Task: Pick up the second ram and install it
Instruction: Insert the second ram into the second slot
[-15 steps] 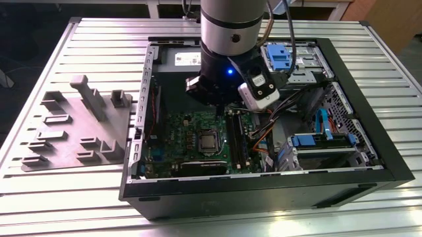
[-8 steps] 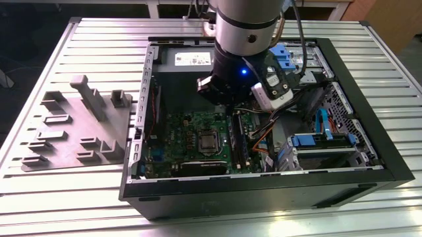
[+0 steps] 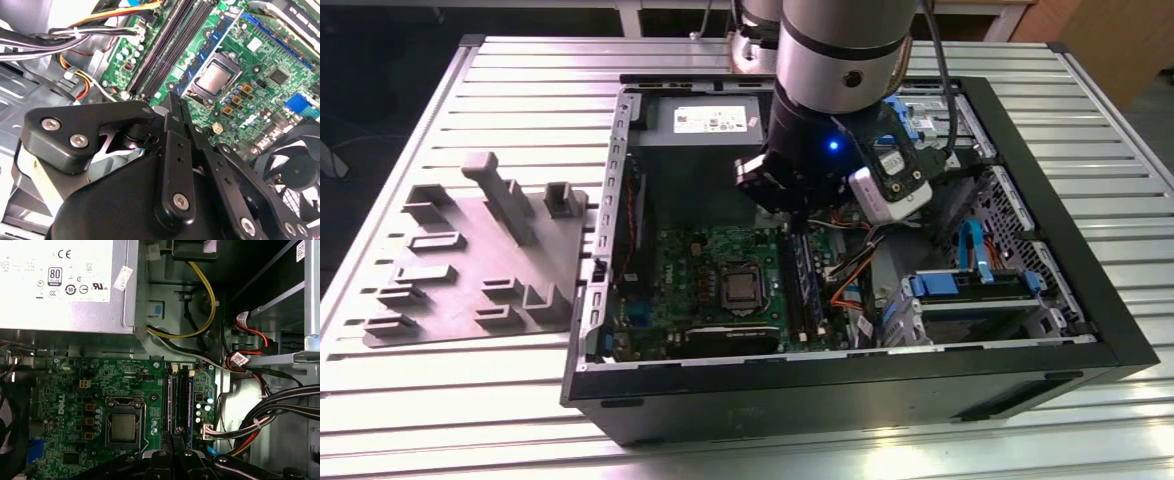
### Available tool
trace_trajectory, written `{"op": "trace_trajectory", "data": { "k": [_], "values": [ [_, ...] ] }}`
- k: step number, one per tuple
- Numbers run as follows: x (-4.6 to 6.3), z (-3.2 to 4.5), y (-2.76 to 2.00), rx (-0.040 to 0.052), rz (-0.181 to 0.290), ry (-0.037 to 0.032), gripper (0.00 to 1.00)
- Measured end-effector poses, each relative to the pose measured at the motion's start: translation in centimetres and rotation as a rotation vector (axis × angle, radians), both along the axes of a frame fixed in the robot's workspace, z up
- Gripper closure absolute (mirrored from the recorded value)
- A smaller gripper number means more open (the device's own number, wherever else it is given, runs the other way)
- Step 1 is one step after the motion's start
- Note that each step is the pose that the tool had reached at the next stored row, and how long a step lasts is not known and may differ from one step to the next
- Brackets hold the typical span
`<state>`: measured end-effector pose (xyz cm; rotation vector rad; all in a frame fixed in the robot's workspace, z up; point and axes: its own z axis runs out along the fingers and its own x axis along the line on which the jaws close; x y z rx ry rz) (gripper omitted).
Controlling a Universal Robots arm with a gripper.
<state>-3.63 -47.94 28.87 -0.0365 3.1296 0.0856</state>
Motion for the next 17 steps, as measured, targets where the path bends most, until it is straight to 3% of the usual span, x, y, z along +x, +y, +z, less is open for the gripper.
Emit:
{"op": "trace_trajectory", "data": {
  "k": [5, 17],
  "values": [
    [0.0, -0.19, 0.0, 0.0, 0.0, 0.0, 0.88],
    [0.0, -1.52, 0.0, 0.0, 0.0, 0.0, 0.88]
  ]
}}
